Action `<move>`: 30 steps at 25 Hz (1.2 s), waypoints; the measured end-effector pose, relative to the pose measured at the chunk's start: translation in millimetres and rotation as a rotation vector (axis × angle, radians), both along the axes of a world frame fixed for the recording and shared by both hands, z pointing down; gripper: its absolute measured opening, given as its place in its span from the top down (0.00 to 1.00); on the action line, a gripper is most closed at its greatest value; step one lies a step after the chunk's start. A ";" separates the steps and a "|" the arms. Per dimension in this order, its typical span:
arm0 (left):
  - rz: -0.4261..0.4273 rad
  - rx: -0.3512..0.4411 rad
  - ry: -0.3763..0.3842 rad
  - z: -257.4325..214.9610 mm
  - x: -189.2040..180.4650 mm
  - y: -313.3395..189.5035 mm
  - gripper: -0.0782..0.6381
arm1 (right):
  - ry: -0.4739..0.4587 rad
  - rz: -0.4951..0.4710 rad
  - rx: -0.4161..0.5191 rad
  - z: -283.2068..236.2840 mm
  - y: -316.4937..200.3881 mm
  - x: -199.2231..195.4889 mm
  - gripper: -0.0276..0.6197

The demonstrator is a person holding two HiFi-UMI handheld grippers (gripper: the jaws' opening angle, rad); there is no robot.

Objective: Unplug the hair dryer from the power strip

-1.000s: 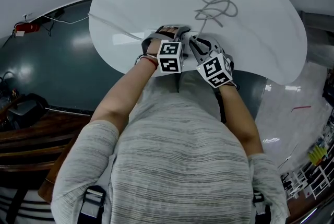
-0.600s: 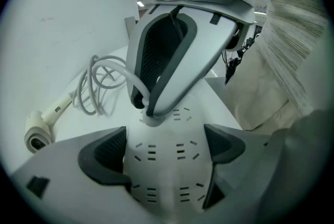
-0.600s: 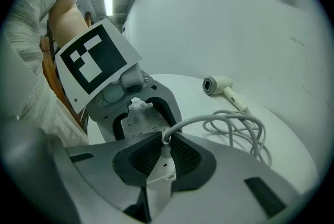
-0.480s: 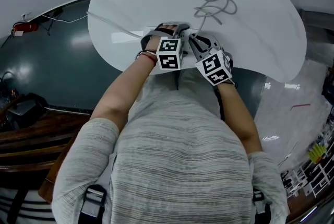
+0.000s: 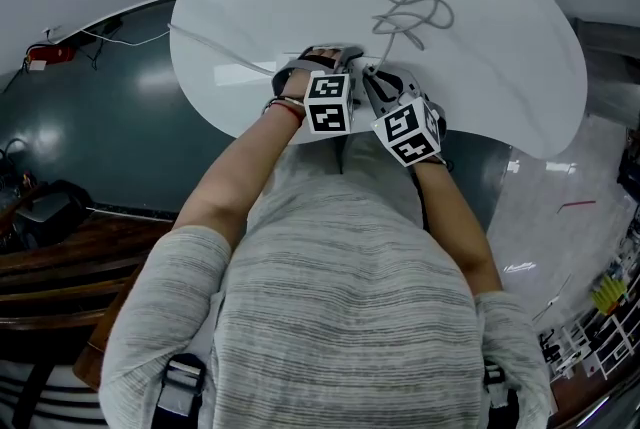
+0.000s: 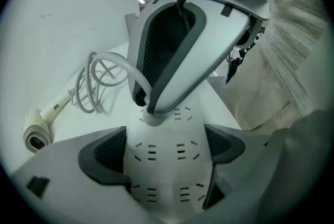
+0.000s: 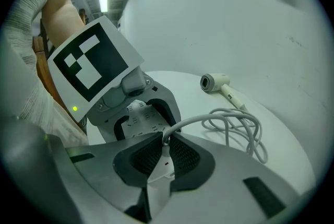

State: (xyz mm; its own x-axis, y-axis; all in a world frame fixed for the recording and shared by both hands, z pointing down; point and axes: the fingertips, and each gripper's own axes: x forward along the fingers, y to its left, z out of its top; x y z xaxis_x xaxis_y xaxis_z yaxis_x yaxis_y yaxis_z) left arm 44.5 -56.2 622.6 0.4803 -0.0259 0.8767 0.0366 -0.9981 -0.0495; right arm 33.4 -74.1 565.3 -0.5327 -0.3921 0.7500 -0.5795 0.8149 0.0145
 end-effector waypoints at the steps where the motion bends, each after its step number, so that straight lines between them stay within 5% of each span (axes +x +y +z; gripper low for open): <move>1: 0.003 0.000 0.002 0.1 0.0 0.4 0.24 | 0.002 0.004 -0.004 0.1 0.1 0.0 0.87; 17: -0.006 -0.002 0.004 0.6 -0.1 -0.2 0.24 | -0.022 0.066 -0.061 -2.3 -6.4 0.6 0.87; 23: 0.006 0.003 0.001 0.2 1.3 3.9 0.24 | 0.052 0.042 -0.023 -3.2 5.4 1.7 0.87; 30: -0.002 0.000 0.005 0.4 1.8 1.1 0.24 | -0.010 0.096 -0.093 -3.7 -6.3 2.4 0.87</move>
State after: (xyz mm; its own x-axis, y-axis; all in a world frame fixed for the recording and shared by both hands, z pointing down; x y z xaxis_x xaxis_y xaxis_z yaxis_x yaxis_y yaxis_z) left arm 46.4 -55.1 623.0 0.4843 -0.0272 0.8745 0.0344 -0.9982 -0.0500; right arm 35.8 -80.5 561.6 -0.5036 -0.3706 0.7804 -0.6542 0.7536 -0.0643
